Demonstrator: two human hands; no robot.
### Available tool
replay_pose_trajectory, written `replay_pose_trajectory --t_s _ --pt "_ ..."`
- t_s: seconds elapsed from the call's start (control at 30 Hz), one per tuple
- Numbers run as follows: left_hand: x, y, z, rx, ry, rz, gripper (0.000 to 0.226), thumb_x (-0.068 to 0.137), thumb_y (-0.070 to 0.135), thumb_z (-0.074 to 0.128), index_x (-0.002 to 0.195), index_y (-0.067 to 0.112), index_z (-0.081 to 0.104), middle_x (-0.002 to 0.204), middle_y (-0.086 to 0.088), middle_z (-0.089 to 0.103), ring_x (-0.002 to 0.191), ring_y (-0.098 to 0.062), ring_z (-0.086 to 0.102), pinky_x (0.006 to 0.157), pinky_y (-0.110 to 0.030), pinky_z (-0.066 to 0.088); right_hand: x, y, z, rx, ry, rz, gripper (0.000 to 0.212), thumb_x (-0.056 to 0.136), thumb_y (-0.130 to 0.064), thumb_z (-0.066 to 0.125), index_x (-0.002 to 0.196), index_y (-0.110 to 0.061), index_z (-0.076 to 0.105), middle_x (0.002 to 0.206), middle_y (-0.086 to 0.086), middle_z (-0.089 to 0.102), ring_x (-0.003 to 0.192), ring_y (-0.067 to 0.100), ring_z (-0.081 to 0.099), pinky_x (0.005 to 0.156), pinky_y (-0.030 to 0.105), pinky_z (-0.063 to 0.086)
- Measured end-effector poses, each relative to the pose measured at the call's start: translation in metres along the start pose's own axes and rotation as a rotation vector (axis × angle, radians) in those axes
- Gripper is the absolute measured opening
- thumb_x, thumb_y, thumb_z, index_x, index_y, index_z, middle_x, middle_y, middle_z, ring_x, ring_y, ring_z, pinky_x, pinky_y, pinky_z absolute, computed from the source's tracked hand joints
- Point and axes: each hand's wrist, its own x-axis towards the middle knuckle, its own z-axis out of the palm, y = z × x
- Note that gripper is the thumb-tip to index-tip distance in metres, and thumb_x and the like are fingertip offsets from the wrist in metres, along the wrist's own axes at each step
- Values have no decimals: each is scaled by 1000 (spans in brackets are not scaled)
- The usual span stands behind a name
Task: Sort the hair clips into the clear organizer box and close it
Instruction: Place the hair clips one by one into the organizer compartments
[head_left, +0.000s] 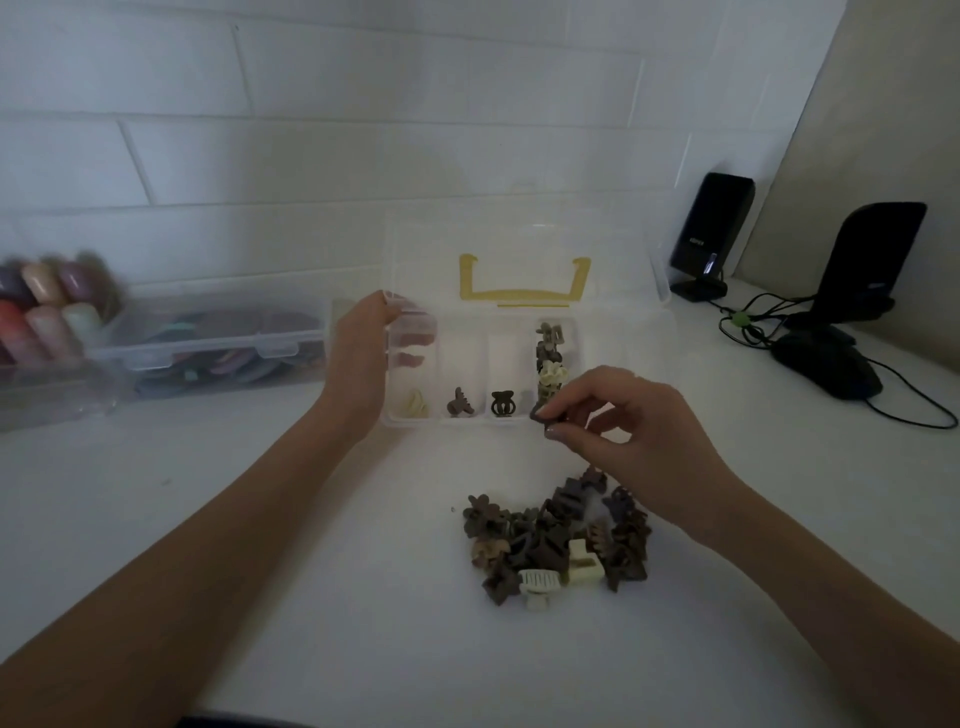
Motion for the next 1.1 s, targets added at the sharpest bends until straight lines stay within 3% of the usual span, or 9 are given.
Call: replay_pose_trajectory --t_s 0.17,0.3,0.4,0.63,0.97,1.1 --pt "-2 0 2 -26 15 -12 25 88 13 39 72 15 58 66 4 68 64 -15 61 59 -27 47 1 -5 4 -63 148 -80 19 79 0 68 84 -18 67 86 -5 66 76 14 61 67 19 51" --pt "1 -2 2 -35 2 -30 17 76 23 44 70 14 57 73 -1 68 64 -15 61 58 -26 47 2 2 -7 -184 404 -68 16 82 -9 68 87 -23 62 83 -8 65 74 11 59 66 24 49" --pt "2 -4 0 -23 -8 -3 18 73 26 42 71 15 56 74 -1 68 63 -14 61 58 -27 47 -1 16 -14 -241 488 11 14 82 -14 68 85 -23 57 82 -11 62 75 10 55 67 30 47" --pt "2 -7 -1 17 9 51 29 91 15 34 71 16 55 73 1 68 62 -13 61 57 -28 48 -4 22 -5 -372 421 -35 16 82 -14 68 86 -25 57 82 -16 59 78 1 51 68 7 37" --pt "2 -3 0 30 11 56 29 91 12 33 70 14 53 64 6 68 58 -10 60 58 -28 47 -6 22 -1 -411 416 -118 15 82 -10 67 87 -21 58 81 -23 52 79 -7 48 68 5 36" --pt "2 -3 0 27 11 51 30 91 11 32 69 15 52 62 7 68 56 -9 60 56 -27 47 -6 21 4 -427 405 -190 13 83 -20 60 91 -27 53 83 -20 51 77 -1 47 70 8 39"
